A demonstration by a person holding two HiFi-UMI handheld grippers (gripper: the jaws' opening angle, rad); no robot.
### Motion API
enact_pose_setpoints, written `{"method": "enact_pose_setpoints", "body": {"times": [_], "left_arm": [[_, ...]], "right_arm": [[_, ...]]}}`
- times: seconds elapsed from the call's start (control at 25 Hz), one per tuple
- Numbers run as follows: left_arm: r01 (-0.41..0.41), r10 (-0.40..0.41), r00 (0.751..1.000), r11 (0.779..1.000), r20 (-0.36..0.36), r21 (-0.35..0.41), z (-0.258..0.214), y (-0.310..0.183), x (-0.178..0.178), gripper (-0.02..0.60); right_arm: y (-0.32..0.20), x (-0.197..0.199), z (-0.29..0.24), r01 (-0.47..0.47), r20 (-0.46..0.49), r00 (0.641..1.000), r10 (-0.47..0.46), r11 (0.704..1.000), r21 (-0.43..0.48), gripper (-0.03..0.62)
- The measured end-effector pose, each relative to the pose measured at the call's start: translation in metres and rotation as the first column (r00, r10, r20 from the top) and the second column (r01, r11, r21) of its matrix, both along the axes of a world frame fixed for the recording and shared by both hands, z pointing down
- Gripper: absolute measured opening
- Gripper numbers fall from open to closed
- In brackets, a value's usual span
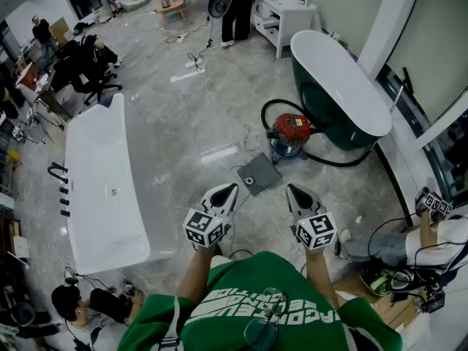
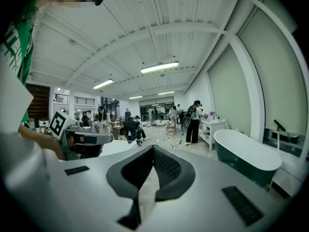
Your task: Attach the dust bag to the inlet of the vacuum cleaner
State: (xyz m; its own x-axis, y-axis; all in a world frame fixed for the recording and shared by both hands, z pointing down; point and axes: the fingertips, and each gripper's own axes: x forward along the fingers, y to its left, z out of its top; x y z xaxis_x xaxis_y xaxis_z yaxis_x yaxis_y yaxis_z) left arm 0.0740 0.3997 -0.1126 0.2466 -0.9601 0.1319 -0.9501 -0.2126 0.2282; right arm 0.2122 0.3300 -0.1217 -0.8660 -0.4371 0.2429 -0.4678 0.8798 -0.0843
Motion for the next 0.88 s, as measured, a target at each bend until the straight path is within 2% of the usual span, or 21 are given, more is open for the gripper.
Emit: {"method": "enact_pose_setpoints", "body": {"times": [0.36,0.64,0.88], "left_arm": [[0.000,0.000,1.000,1.000,-0.009,0.008,0.001,0.004,-0.026,0.003],[-0.017,0.018,0.999,1.000,-0.045,0.022,0.004,0.009,-0.051,0.003],[-0.043,0.047,0.996,0.998,-0.082,0.044,0.005,0.028,-0.090,0.003]], "right_arm": [[-0.001,-0.028,-0.002,0.004,-0.016,1.000,-0.004,1.000,0.010,0.009],[0.003,-0.045,-0.005,-0.037,-0.011,0.999,0.037,0.999,0.002,0.009],[0.029,-0.085,0.003,-0.055,-0.039,0.998,0.055,0.998,-0.010,0.009]]}}
